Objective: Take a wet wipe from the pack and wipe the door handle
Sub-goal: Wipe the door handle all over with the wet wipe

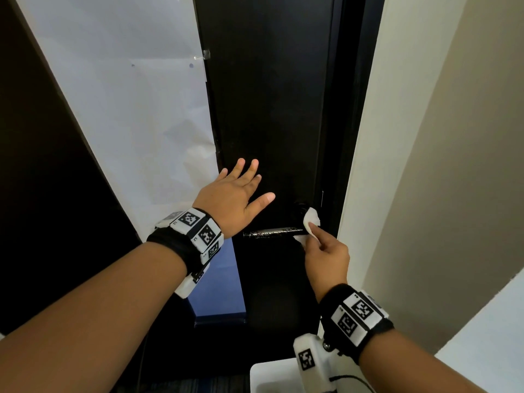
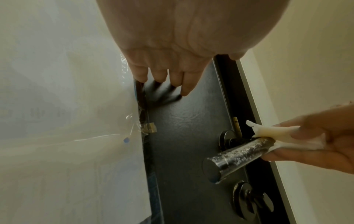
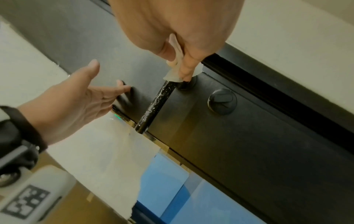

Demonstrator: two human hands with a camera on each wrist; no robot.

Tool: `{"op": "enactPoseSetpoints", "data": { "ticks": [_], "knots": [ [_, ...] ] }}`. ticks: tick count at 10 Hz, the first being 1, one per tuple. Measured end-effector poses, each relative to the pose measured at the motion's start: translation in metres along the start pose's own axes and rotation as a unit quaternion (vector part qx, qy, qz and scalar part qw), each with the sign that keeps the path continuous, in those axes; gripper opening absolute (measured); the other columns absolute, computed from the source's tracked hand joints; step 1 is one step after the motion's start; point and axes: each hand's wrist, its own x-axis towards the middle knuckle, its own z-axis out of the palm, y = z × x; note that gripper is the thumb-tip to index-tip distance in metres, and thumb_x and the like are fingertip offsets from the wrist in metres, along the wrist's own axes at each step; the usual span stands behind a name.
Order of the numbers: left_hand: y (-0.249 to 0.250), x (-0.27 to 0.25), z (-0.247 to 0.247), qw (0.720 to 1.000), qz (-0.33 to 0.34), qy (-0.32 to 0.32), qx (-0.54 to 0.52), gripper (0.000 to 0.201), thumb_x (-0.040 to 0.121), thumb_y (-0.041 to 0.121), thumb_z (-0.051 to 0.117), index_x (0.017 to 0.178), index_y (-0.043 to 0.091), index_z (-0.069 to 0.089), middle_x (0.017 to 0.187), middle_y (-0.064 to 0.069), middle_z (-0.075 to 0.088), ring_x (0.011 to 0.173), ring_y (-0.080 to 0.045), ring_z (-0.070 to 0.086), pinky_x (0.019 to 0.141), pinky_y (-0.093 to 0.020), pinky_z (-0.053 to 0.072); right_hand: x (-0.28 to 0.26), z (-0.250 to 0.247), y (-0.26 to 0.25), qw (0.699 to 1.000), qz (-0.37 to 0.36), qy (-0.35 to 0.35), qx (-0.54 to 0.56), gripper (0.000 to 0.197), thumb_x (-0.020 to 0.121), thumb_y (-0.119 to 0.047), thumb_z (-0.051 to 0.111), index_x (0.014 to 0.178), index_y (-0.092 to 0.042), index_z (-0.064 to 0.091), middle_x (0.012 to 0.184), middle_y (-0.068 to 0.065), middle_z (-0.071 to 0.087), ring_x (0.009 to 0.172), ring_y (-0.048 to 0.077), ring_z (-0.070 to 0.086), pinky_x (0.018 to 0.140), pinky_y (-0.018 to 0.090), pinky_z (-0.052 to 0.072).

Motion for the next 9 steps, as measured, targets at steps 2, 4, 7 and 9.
{"op": "enactPoseSetpoints", "data": {
  "ticks": [2, 4, 7, 9],
  "knots": [
    [-0.002, 0.000, 0.001, 1.000, 0.004, 0.004, 0.001, 0.088, 0.081, 0.068, -0.003, 0.147, 0.016, 0.023, 0.160, 0.003, -0.003, 0.146, -0.016, -0.009, 0.121, -0.039, 0.005, -0.002, 0.011, 0.000, 0.982, 0.097, 0.034, 0.161, 0.031, 0.093, -0.005, 0.053, 0.120, -0.013, 0.065, 0.112, 0.003, 0.068, 0.102, 0.016, 0.066, 0.097, 0.035, 0.052],
    [-0.001, 0.000, 0.000, 1.000, 0.007, 0.009, -0.002, 0.089, 0.081, 0.068, -0.004, 0.147, 0.017, 0.024, 0.160, 0.003, -0.002, 0.147, -0.016, -0.008, 0.121, -0.040, 0.006, -0.007, 0.013, -0.005, 0.957, 0.128, 0.024, 0.259, 0.030, 0.095, -0.001, 0.051, 0.123, -0.008, 0.062, 0.105, 0.008, 0.071, 0.094, 0.015, 0.070, 0.078, 0.019, 0.056],
    [-0.001, 0.001, 0.001, 1.000, 0.009, 0.010, 0.010, 0.091, 0.079, 0.069, -0.007, 0.147, 0.017, 0.025, 0.160, 0.003, -0.001, 0.147, -0.017, -0.007, 0.121, -0.040, 0.007, -0.025, 0.037, 0.005, 0.979, 0.082, 0.012, 0.186, 0.034, 0.095, -0.002, 0.051, 0.128, -0.007, 0.057, 0.107, 0.002, 0.068, 0.097, 0.011, 0.066, 0.092, 0.027, 0.052],
    [-0.002, 0.001, 0.001, 1.000, 0.007, 0.015, 0.011, 0.091, 0.079, 0.069, -0.006, 0.147, 0.016, 0.025, 0.160, 0.003, -0.001, 0.147, -0.016, -0.006, 0.121, -0.039, 0.007, -0.034, 0.062, 0.008, 0.991, 0.071, -0.036, 0.108, 0.037, 0.096, -0.007, 0.049, 0.132, -0.014, 0.055, 0.104, -0.002, 0.068, 0.087, 0.007, 0.066, 0.080, 0.023, 0.052]
  ]
}}
